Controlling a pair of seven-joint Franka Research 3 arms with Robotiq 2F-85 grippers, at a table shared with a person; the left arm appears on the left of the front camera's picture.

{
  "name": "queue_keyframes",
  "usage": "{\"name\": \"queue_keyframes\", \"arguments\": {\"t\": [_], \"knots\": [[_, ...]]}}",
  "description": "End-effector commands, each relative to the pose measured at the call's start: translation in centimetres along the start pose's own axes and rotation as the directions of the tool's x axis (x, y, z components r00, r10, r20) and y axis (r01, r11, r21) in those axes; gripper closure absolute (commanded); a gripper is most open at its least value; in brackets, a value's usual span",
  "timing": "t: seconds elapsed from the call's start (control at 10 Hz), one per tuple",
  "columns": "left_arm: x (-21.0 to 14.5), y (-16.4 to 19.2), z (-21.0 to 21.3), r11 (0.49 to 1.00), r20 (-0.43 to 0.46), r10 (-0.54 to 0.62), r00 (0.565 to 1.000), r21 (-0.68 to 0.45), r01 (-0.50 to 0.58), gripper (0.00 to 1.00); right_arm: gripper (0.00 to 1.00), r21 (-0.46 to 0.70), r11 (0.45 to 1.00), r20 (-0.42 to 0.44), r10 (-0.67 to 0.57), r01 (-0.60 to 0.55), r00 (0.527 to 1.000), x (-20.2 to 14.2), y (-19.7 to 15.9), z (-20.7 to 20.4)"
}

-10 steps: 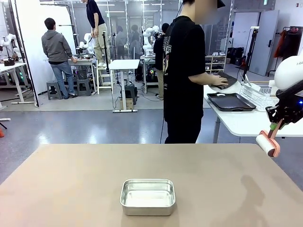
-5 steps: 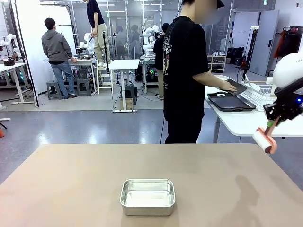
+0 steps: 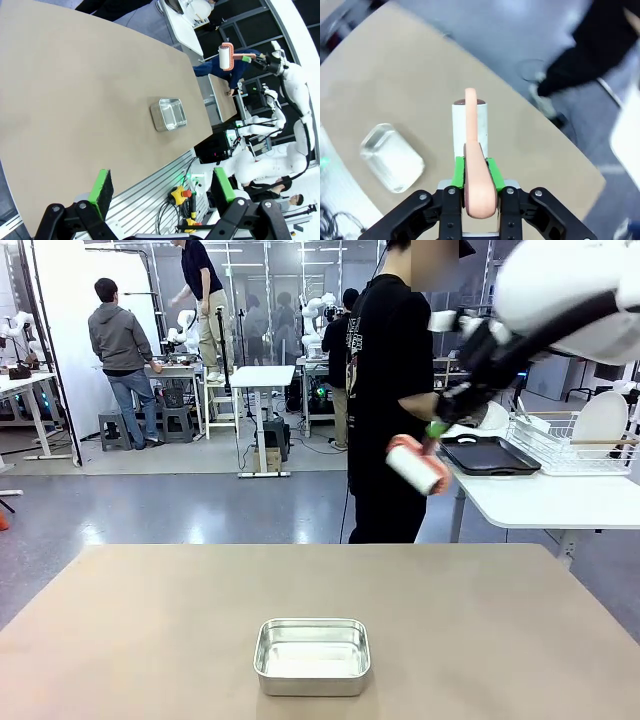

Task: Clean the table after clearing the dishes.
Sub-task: Place the Lint Roller back on top of the Airtight Container.

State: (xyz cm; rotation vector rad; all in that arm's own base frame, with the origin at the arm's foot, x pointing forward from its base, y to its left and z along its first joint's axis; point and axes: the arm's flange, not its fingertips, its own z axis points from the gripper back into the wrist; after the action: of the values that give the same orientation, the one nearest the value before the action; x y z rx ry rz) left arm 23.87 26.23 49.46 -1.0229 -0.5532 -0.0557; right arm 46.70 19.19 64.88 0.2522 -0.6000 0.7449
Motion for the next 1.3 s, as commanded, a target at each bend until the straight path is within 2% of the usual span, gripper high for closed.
{"name": "queue_keyframes", "arguments": {"t": [0.0,0.1,0.3,0.4,0.6,0.8,0.9,1.0,1.2], "knots": [[0.0,-0.1,0.2,1.000,0.015,-0.011,1.000,-0.017,0.011,0.00,0.78,0.150,0.961,-0.064,0.245,-0.234,0.967,0.7,3.5,-2.7],[0.0,-0.1,0.2,1.000,0.015,-0.011,1.000,-0.017,0.011,0.00,0.78,0.212,0.918,-0.094,0.360,-0.335,0.928,1.0,6.9,-3.9],[0.0,-0.1,0.2,1.000,0.015,-0.011,1.000,-0.017,0.011,0.00,0.78,0.254,0.828,-0.145,0.543,-0.500,0.827,0.5,13.0,-5.9],[0.0,-0.1,0.2,1.000,0.015,-0.011,1.000,-0.017,0.011,0.00,0.78,0.234,0.784,-0.167,0.615,-0.575,0.771,0.2,15.4,-6.9],[0.0,-0.1,0.2,1.000,0.015,-0.011,1.000,-0.017,0.011,0.00,0.78,0.228,0.726,-0.211,0.687,-0.649,0.695,0.4,18.3,-9.5],[0.0,-0.1,0.2,1.000,0.015,-0.011,1.000,-0.017,0.011,0.00,0.78,0.265,0.712,-0.239,0.702,-0.650,0.671,-0.1,19.7,-12.3],[0.0,-0.1,0.2,1.000,0.015,-0.011,1.000,-0.017,0.011,0.00,0.78,0.255,0.733,-0.258,0.681,-0.631,0.686,0.0,19.9,-12.8],[0.0,-0.1,0.2,1.000,0.015,-0.011,1.000,-0.017,0.011,0.00,0.78,0.267,0.713,-0.241,0.701,-0.648,0.671,-0.2,19.7,-11.2],[0.0,-0.1,0.2,1.000,0.015,-0.011,1.000,-0.017,0.011,0.00,0.78,0.267,0.713,-0.241,0.701,-0.648,0.671,-0.2,19.7,-11.2]]}}
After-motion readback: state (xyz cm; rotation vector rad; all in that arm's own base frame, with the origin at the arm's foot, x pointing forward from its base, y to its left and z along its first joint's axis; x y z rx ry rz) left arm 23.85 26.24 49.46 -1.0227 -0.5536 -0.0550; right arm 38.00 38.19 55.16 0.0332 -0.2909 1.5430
